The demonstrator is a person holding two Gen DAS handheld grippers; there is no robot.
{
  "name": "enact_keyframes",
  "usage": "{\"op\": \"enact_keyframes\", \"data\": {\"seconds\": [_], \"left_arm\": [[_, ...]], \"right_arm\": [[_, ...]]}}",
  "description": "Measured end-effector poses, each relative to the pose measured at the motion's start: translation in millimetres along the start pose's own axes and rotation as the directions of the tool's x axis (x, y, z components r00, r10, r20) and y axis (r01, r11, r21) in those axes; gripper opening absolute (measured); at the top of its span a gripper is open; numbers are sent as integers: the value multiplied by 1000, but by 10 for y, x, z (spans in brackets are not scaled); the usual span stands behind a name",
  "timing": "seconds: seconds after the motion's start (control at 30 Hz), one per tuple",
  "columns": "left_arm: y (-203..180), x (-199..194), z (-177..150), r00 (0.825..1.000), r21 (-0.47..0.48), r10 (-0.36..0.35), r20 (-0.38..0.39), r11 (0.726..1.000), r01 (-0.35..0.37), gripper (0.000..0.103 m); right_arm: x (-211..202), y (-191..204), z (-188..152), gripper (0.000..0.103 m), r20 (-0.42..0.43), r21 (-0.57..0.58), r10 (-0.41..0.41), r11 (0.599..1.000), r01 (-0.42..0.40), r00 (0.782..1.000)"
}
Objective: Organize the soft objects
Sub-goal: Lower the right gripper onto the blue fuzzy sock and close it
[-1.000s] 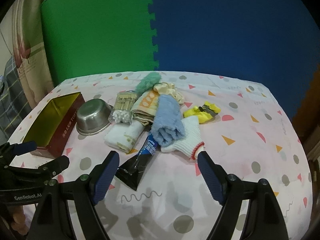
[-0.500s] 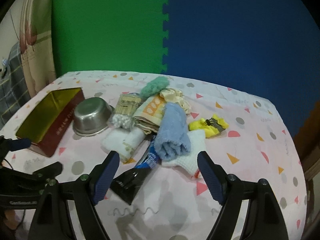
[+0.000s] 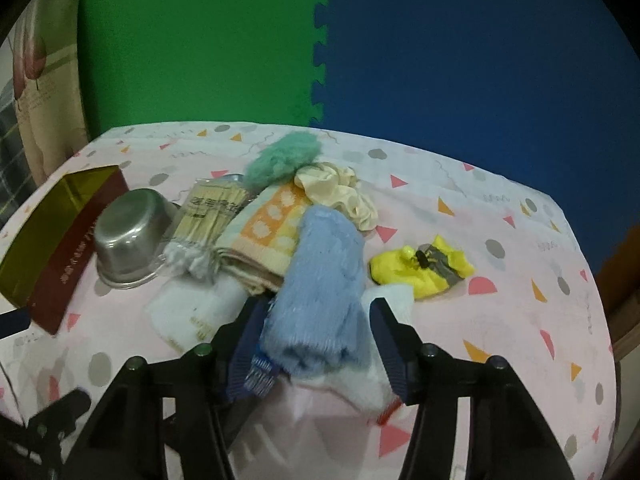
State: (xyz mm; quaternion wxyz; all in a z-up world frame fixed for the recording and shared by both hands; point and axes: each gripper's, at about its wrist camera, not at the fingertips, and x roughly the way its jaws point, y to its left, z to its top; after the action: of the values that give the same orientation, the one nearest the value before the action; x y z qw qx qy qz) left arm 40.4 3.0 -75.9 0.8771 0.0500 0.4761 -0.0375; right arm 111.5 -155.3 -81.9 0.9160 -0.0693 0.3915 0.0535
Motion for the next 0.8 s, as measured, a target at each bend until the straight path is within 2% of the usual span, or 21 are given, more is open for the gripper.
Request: {"op": "enact_keyframes", "data": {"seconds": [0.03,0.1,0.2,0.23,0.27,0.3,0.5,0.6,0.8], "left_arm": [[-22,12,7,1000,7,-5,-1,1000,5,99],[-62,35,20,1000,16,-19,-2,1000,19,99],[-117,63,44,999,25,-44,-3,999,44,99],[-142,69,57,998,30,-56,-2,998,56,99],[-159,71,64,998,32,-68,-1,997,68,99],[-176,77,79,996,34,-85,-3,996,85,99],[-325,100,184,991,51,-136,2,989,135,99],[-444,121,232,990,69,-137,6,988,137,99],[-719,252,286,989,114,-145,-18,983,146,99]], "right_arm": [[39,-2,9,54,-7,-2,-1,1000,1,1000],[99,-12,23,45,-15,-7,5,1000,-5,1000],[174,-32,15,39,-26,-5,11,1000,-11,1000],[176,-37,7,35,-26,-3,16,1000,-17,1000],[170,-45,-2,25,-25,-4,21,1000,-21,999],[163,-48,-7,23,-22,-8,22,1000,-22,999],[-76,-177,-70,20,33,10,34,999,-34,999],[-251,-306,-114,20,71,34,21,999,-23,997],[-429,-640,-236,20,90,101,-2,995,-7,996]]}}
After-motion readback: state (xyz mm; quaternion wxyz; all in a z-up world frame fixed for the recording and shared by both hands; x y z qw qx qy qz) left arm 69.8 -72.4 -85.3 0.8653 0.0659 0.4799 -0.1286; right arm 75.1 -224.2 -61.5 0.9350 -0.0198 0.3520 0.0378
